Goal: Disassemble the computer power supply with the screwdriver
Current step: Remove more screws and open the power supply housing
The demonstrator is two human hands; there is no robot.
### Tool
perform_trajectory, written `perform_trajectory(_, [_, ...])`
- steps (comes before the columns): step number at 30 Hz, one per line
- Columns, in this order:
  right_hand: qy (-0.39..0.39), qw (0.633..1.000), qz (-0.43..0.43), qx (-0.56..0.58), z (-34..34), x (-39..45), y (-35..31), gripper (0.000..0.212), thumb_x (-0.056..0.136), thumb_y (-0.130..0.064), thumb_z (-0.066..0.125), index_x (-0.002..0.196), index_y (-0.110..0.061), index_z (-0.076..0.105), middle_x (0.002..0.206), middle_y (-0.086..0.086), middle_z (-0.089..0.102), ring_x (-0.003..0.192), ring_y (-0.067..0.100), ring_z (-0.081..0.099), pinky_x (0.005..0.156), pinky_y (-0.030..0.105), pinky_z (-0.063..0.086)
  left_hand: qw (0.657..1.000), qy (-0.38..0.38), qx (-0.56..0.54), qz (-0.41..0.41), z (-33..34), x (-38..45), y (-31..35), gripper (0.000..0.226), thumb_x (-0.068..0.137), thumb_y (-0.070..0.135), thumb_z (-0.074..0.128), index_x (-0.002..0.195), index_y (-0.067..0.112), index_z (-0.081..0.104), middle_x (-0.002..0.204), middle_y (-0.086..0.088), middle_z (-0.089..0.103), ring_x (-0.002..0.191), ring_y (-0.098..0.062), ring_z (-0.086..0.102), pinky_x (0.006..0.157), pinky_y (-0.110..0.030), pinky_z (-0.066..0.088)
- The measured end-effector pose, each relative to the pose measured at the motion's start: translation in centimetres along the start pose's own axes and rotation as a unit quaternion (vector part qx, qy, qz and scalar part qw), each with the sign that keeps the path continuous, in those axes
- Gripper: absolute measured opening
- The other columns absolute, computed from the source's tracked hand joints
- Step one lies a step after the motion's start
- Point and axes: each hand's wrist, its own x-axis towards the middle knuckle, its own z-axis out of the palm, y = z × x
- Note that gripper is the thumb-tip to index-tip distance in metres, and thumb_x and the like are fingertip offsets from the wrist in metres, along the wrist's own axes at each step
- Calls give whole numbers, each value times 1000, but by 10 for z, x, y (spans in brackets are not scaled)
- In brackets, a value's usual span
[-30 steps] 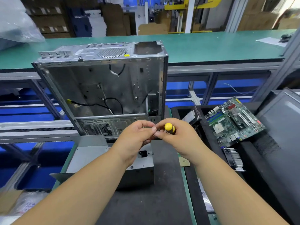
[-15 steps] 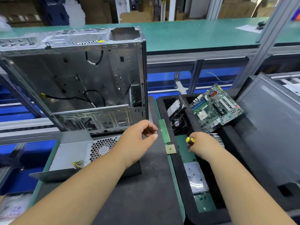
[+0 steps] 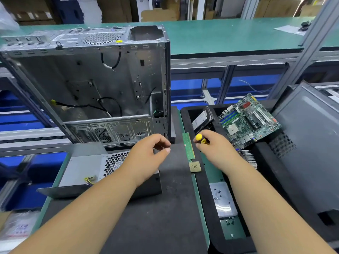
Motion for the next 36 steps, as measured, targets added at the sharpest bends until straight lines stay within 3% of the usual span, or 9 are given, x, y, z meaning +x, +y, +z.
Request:
perform_trajectory(4, [40, 994, -50, 86, 7, 0, -20, 14, 95, -21, 62, 89, -33, 64, 84, -17, 64, 71, 1, 55, 61, 17, 44, 999, 7, 36, 9, -17, -6, -12, 15, 91, 23, 64, 92, 38, 63, 98, 19, 63, 96, 0, 59, 85, -21, 46])
perform_trajectory(6, [63, 983, -87, 148, 10, -2, -35, 13, 94, -23, 63, 90, -35, 64, 85, -21, 66, 73, -2, 56, 67, 12, 45, 998, 7, 54, 10, -30, -12, -23, 21, 90, 18, 64, 92, 39, 62, 102, 19, 61, 99, 2, 56, 82, -16, 44])
perform_trajectory(8, [67, 963, -117, 232, 15, -3, -52, 8, 92, -27, 61, 92, -34, 64, 92, -13, 71, 88, 7, 63, 79, 21, 50, 999, 3, 53, 10, -44, -18, -34, 30, 87, 10, 64, 93, 40, 61, 103, 19, 58, 101, 1, 55, 78, -14, 47])
perform_trajectory(10, [51, 933, -138, 327, 21, -5, -71, 7, 89, -31, 59, 91, -35, 65, 91, -6, 72, 95, 14, 65, 82, 28, 50, 998, 6, 68, 10, -56, -25, -45, 36, 83, 3, 63, 94, 38, 62, 104, 16, 59, 104, -1, 54, 84, -11, 44])
perform_trajectory(14, [-10, 872, -154, 465, 40, -9, -105, 13, 92, -26, 55, 90, -31, 67, 79, -2, 65, 86, 21, 61, 81, 34, 47, 998, 11, 59, 13, -70, -34, -60, 42, 79, -7, 58, 93, 33, 63, 108, 13, 61, 110, -5, 54, 99, -26, 42])
perform_trajectory(19, [-49, 860, -135, 490, 69, -26, -130, 8, 91, -17, 51, 93, -15, 59, 72, 2, 53, 75, 20, 48, 81, 42, 36, 997, -31, 41, 63, -74, -42, -62, 37, 76, -3, 61, 93, 30, 64, 109, 15, 58, 112, -2, 53, 99, -27, 43])
perform_trajectory(24, [-67, 849, -116, 511, 85, -43, -144, 18, 90, -26, 50, 88, -9, 55, 71, 6, 47, 70, 20, 45, 71, 28, 43, 985, -96, 56, 134, -73, -45, -61, 27, 73, 22, 76, 90, 30, 57, 108, 13, 56, 110, -5, 51, 99, -30, 42])
perform_trajectory(30, [-47, 872, -99, 477, 99, -48, -151, 26, 92, -32, 42, 86, -10, 55, 68, 5, 46, 68, 22, 41, 66, 34, 33, 988, -66, 81, 114, -67, -45, -69, 28, 73, 36, 79, 84, 34, 53, 104, 21, 51, 106, -4, 48, 93, -35, 45])
perform_trajectory(36, [-52, 864, -97, 492, 104, -51, -153, 40, 95, -44, 39, 78, -11, 54, 64, 6, 39, 62, 20, 34, 62, 27, 36, 990, -43, 71, 118, -62, -46, -76, 24, 77, 39, 75, 79, 36, 51, 102, 25, 51, 105, 0, 45, 89, -28, 44])
